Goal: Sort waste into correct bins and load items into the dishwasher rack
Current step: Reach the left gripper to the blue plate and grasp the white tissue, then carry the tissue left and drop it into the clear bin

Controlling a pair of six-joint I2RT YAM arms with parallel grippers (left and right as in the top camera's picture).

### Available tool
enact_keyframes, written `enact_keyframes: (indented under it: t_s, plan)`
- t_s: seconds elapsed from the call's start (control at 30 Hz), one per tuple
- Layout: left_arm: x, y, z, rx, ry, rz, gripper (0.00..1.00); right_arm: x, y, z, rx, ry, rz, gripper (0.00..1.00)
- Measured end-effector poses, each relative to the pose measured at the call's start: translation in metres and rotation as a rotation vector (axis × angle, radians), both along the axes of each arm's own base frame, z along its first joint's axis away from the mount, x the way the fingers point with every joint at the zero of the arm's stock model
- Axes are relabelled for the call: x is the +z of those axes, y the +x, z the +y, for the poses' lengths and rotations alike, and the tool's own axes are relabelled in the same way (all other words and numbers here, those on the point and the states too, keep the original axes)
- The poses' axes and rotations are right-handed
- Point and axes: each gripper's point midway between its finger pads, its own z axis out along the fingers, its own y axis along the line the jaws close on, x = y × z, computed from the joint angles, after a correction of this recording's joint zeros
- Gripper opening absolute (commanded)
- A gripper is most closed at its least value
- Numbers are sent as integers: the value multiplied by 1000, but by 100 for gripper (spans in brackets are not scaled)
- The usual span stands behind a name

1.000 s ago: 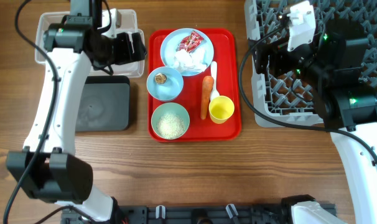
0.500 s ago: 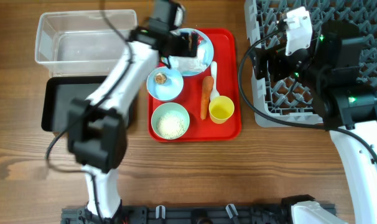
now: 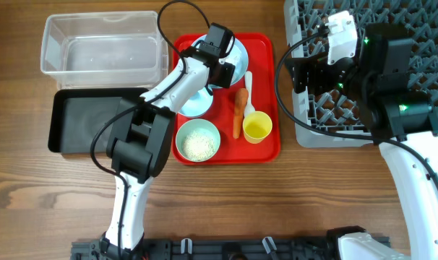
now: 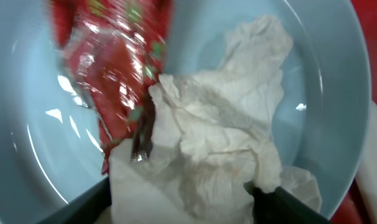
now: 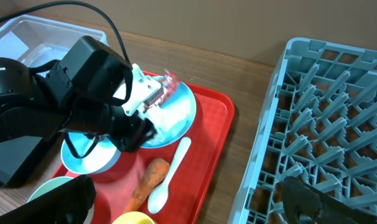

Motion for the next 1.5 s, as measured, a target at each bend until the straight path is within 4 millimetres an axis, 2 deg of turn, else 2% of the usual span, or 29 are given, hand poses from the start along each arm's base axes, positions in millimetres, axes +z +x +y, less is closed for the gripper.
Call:
enact_keyframes:
  t_s: [0.03,0.07,0.27,0.37,0.43,0.5,0.53,0.6,0.63,0.67,0.73,0.77,0.8,0.83,0.9,0.93,0.97,1.0,1.03,1.17,1.27,1.33,1.43,1.5]
  plan:
    - [0,1,0,-3,3,-4,6,0,0,0,0,0,1,98]
    - [0,1,0,-7,5,-7,4,-1,0,0,0,0,3,98]
    - [2,1,1,-10,13,-4,4,-4,1,0,0,-2,13,96]
    - [14,4,-1,-10,11,-8,4,-4,0,0,0,-2,15,95]
    - [50,10,-3,-5,-10,-45,4,-4,0,0,0,-2,15,95]
    - [94,13,-4,8,-46,-105,4,-4,0,0,0,-2,16,95]
    - [132,13,-2,23,-79,-157,4,-5,0,0,0,-2,18,95]
    - [179,10,9,60,-118,-223,4,-5,0,0,0,-2,19,95]
    - [203,7,21,91,-136,-254,4,-5,0,0,0,-2,19,95]
    - [232,3,41,140,-152,-294,4,-5,0,0,0,-2,20,95]
    - [266,1,84,243,-162,-343,4,-5,-1,0,0,-3,21,95]
    - [273,0,108,299,-155,-350,4,-5,-1,0,0,-3,21,95]
    - [275,0,126,344,-150,-348,4,-5,-1,0,0,-3,21,95]
    - [272,3,159,423,-136,-338,4,-5,-1,0,0,-3,21,95]
    - [254,8,203,528,-113,-293,4,-5,-1,0,0,-3,21,95]
    - [243,10,218,563,-103,-266,9,-5,-1,0,0,-3,21,95]
    - [231,12,228,586,-96,-240,22,-5,-1,0,0,-3,22,95]
    - [218,14,235,605,-89,-211,50,-5,-1,0,0,-2,21,95]
    - [205,16,241,623,-85,-183,98,-5,-1,0,0,-3,22,95]
    - [145,28,255,665,-60,-73,100,-5,-1,0,0,-3,22,96]
    - [121,34,256,674,-54,-38,100,-5,-1,0,0,-3,22,95]
    - [115,35,256,676,-54,-31,100,-5,-1,0,0,-3,22,95]
    - [119,44,251,661,-87,-62,100,-6,-1,0,0,-3,22,96]
    - [122,50,240,626,-128,-75,100,-6,-1,0,0,-3,22,95]
